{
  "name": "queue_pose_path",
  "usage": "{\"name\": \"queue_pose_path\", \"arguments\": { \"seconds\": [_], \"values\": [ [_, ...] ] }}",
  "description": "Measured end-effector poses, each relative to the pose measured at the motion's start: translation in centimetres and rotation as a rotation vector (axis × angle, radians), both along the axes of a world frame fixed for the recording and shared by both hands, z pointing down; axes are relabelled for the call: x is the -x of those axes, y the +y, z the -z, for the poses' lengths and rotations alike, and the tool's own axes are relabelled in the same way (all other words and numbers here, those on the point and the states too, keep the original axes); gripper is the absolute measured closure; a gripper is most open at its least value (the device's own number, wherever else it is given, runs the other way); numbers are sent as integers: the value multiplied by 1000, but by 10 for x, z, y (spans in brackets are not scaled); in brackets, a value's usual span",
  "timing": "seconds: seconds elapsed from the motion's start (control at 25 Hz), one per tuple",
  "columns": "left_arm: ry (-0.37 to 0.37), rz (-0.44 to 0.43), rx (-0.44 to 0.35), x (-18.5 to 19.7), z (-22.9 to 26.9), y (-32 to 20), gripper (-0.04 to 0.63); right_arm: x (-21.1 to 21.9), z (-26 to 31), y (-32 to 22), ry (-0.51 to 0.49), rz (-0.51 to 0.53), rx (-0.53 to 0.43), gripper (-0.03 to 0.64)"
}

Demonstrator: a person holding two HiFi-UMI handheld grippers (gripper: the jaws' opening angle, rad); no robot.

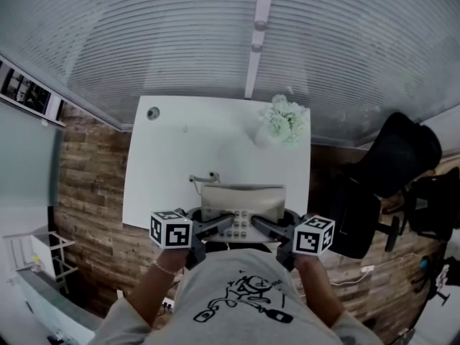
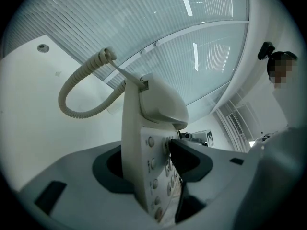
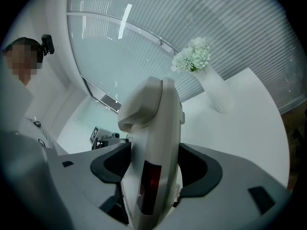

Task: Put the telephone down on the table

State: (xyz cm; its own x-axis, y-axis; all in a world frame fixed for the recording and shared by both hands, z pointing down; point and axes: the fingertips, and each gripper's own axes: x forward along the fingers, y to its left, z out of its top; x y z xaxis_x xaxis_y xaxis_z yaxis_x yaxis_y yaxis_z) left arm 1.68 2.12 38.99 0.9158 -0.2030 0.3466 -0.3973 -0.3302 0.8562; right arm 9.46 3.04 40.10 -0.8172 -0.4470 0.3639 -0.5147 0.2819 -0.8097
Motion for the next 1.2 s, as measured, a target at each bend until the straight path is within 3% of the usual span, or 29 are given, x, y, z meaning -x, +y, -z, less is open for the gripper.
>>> {"name": "queue_pose_path", "arguments": {
  "seconds": [0.44,1.2],
  "values": [
    [0,23,6,-8,-5,-8,368,-8,-6,-9,-4,17,11,302],
    [9,-47,16,12,-14,-30,367,13,-12,-27,28,-35,29,301]
  ]
}}
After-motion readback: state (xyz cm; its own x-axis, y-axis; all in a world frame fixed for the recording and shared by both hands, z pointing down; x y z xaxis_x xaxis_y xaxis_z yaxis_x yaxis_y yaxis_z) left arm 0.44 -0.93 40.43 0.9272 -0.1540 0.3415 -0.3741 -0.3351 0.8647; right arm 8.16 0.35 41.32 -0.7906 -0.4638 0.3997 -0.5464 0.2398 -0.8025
